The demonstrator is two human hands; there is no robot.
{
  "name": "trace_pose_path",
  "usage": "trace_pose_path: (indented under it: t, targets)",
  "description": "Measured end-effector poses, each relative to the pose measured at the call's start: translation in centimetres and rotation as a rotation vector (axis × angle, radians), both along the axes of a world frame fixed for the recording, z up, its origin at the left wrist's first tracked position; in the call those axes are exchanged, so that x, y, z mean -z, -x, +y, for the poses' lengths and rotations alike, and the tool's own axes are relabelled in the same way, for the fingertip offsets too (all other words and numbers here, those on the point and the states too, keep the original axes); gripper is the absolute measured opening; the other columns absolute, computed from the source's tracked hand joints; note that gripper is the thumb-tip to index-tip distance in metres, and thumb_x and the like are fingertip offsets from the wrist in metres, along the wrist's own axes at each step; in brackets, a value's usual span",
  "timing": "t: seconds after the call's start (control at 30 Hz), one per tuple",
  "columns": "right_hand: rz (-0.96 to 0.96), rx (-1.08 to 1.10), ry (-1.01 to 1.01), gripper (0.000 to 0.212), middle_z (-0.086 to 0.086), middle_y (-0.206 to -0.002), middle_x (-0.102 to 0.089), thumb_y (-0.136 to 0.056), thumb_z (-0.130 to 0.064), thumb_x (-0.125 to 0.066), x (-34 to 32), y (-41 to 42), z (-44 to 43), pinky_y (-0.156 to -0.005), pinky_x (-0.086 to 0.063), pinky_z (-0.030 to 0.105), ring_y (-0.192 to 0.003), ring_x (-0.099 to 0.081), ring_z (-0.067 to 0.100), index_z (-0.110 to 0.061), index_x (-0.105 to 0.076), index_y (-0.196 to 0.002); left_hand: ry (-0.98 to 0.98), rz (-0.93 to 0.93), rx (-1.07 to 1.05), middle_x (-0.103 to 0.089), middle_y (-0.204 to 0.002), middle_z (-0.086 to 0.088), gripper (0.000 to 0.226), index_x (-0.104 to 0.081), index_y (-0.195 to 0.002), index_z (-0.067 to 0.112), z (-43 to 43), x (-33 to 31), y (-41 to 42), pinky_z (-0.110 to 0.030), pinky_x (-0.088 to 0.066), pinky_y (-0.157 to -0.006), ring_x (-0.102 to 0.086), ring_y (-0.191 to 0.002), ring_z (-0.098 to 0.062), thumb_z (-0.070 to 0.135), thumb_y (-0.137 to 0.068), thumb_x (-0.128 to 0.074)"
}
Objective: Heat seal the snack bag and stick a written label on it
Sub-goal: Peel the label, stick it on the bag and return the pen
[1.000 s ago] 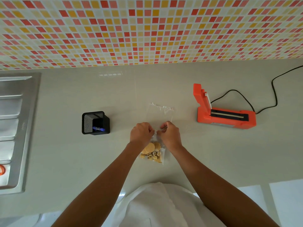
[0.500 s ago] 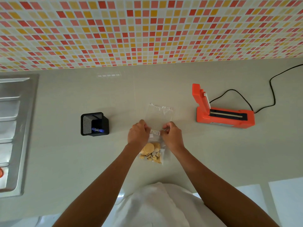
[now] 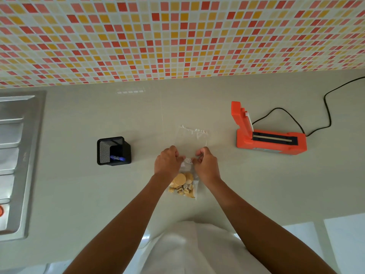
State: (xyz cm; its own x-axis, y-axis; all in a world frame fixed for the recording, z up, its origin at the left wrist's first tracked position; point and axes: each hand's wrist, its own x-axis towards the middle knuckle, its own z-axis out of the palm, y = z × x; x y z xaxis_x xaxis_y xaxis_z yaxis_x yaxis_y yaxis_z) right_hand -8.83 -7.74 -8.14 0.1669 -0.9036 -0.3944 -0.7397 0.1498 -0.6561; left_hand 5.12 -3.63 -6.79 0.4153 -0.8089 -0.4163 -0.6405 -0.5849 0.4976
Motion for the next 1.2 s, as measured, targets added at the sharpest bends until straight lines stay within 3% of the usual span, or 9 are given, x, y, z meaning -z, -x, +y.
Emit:
trace_pose_path:
  t: [0.17, 0.3, 0.5, 0.73, 0.9, 0.97, 1.07, 1.2]
  targets:
    - [0.051, -0.022, -0.006, 0.026, 0.001, -0.083, -0.064, -0.087, -0.03, -0.072, -0.2, -0.7, 0.1, -0.071, -0.055, 0.039, -0.078, -0.064, 0.024, -0.016, -0.056, -0.101, -0.038, -0.057, 0.044, -0.059, -0.09, -0.003, 0.032, -0.057, -0.09, 0.014, -0.1, -0.1, 0.6, -0.033, -0.05, -0.069, -0.062, -0.08, -0.025, 0.044, -0.084, -0.069]
    - [0.047, -0.044, -0.019, 0.021, 0.0, -0.081, -0.062, -0.087, -0.02, -0.07, -0.3, -0.7, -0.1, -0.072, -0.055, 0.04, -0.077, -0.063, 0.023, -0.014, -0.056, -0.101, -0.016, -0.053, 0.038, -0.062, -0.09, -0.003, 0.02, -0.058, -0.089, 0.016, -0.1, 0.2, 0.5, -0.032, -0.049, -0.071, -0.063, -0.08, -0.025, 0.034, -0.086, -0.069]
    - [0.007, -0.042, -0.018, 0.02, -0.004, -0.067, -0.052, -0.081, -0.003, -0.069, 0.1, 0.2, -0.2, -0.066, -0.05, 0.034, -0.061, -0.05, 0.011, -0.011, -0.059, -0.096, -0.015, -0.036, 0.071, -0.064, -0.094, -0.006, 0.007, -0.059, -0.09, 0.015, 0.0, 0.3, 0.0, -0.035, -0.049, -0.075, -0.063, -0.085, -0.027, 0.022, -0.089, -0.061]
    - [0.009, -0.02, -0.005, 0.029, -0.002, -0.07, -0.056, -0.083, -0.033, -0.077, -0.1, -0.5, 0.5, -0.063, -0.05, 0.033, -0.063, -0.053, 0.014, -0.015, -0.057, -0.095, 0.002, -0.077, 0.079, -0.059, -0.092, -0.005, 0.024, -0.058, -0.092, 0.013, 0.4, 0.3, 0.5, -0.033, -0.049, -0.071, -0.061, -0.078, -0.025, 0.036, -0.09, -0.064]
    - [-0.011, -0.011, -0.007, 0.018, -0.003, -0.072, -0.054, -0.083, -0.007, -0.069, -0.3, -0.1, 0.5, -0.065, -0.048, 0.032, -0.065, -0.052, 0.013, -0.013, -0.059, -0.097, 0.084, -0.022, 0.023, -0.057, -0.093, -0.007, 0.002, -0.055, -0.092, 0.011, 1.2, 0.2, 0.8, -0.034, -0.048, -0.064, -0.061, -0.076, -0.029, 0.012, -0.091, -0.054]
    - [-0.028, -0.006, 0.012, 0.018, -0.003, -0.076, -0.057, -0.084, -0.009, -0.069, -0.8, 0.5, 0.6, -0.065, -0.045, 0.028, -0.068, -0.054, 0.014, -0.013, -0.059, -0.098, 0.151, -0.016, 0.004, -0.054, -0.093, -0.007, 0.007, -0.052, -0.094, 0.011, 2.1, 0.1, 0.7, -0.034, -0.049, -0.059, -0.059, -0.071, -0.028, 0.007, -0.088, -0.053]
    - [-0.035, 0.01, 0.046, 0.021, -0.004, -0.073, -0.055, -0.086, -0.024, -0.072, -1.6, 1.7, 1.0, -0.061, -0.043, 0.025, -0.066, -0.054, 0.014, -0.017, -0.056, -0.097, 0.182, -0.02, -0.019, -0.05, -0.099, -0.005, 0.019, -0.048, -0.103, 0.012, 4.0, -0.1, 0.1, -0.033, -0.054, -0.063, -0.055, -0.075, -0.023, 0.02, -0.09, -0.06]
    - [0.03, 0.037, -0.063, 0.034, -0.006, -0.079, -0.061, -0.086, -0.041, -0.072, -2.2, 3.2, 2.2, -0.071, -0.047, 0.026, -0.074, -0.061, 0.013, -0.018, -0.058, -0.106, 0.077, 0.03, -0.075, -0.056, -0.091, 0.0, 0.029, -0.056, -0.101, 0.012, 6.4, 0.4, -1.0, -0.028, -0.046, -0.066, -0.053, -0.075, -0.018, 0.039, -0.09, -0.062]
